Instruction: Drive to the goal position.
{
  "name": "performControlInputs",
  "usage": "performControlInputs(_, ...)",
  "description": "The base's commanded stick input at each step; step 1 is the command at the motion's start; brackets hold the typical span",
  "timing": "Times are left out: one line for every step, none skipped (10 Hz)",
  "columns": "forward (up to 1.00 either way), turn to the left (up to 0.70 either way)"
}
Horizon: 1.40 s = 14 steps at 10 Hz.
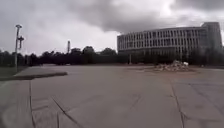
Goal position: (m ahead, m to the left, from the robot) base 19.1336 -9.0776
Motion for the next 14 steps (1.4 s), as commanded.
performControlInputs(0.85, 0.05)
performControlInputs(0.85, 0.07)
performControlInputs(0.85, 0.08)
performControlInputs(0.85, 0.05)
performControlInputs(0.85, 0.04)
performControlInputs(0.85, 0.03)
performControlInputs(0.85, -0.03)
performControlInputs(0.85, -0.03)
performControlInputs(0.85, -0.03)
performControlInputs(0.85, -0.03)
performControlInputs(0.85, -0.04)
performControlInputs(0.85, -0.03)
performControlInputs(0.85, -0.03)
performControlInputs(0.85, -0.03)
